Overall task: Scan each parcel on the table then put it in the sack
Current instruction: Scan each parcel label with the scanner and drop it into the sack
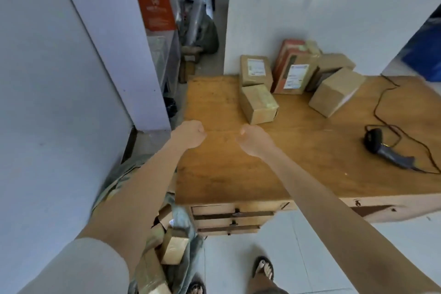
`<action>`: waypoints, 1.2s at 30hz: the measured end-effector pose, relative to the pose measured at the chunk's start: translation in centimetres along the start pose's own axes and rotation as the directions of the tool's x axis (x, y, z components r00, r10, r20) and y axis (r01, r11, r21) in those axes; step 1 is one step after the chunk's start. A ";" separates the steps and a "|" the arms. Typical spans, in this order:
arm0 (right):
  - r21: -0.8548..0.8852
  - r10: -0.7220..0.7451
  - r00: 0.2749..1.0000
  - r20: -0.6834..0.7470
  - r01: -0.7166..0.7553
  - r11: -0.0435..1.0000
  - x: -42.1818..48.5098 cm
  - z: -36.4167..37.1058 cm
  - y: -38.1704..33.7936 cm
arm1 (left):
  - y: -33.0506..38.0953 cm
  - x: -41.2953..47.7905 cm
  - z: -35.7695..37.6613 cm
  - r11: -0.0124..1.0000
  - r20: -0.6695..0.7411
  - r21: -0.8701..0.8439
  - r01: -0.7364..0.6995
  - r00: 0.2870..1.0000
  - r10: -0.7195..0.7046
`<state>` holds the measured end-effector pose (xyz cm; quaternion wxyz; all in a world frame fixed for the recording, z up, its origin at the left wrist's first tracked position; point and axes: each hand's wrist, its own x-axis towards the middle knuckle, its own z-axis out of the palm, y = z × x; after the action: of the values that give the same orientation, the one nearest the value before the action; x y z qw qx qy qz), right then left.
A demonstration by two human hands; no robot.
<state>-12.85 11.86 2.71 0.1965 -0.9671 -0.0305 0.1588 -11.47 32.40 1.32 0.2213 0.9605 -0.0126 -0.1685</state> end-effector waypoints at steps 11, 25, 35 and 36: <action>-0.025 0.092 0.988 -0.126 -0.096 0.995 2.6 -10.7 20.9 | 23.1 9.0 7.3 0.998 -0.018 -0.051 -0.043 0.999 0.042; 0.047 0.184 0.976 -0.114 -0.179 0.983 9.2 -19.2 42.0 | 42.2 22.6 16.1 0.969 -0.037 -0.244 -0.022 0.999 0.014; 0.081 0.139 0.978 -0.156 -0.127 0.989 17.6 -23.3 47.9 | 44.0 32.6 18.1 0.911 -0.077 -0.413 0.005 0.996 -0.040; 0.084 0.134 0.977 -0.165 -0.121 0.989 18.2 -23.6 48.2 | 43.8 33.1 18.2 0.901 -0.079 -0.433 -0.004 0.996 -0.034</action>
<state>11.77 -39.08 -0.89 0.2232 -0.9692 0.0545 0.0889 15.97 -17.99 -5.77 0.4279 0.8937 0.0418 -0.1281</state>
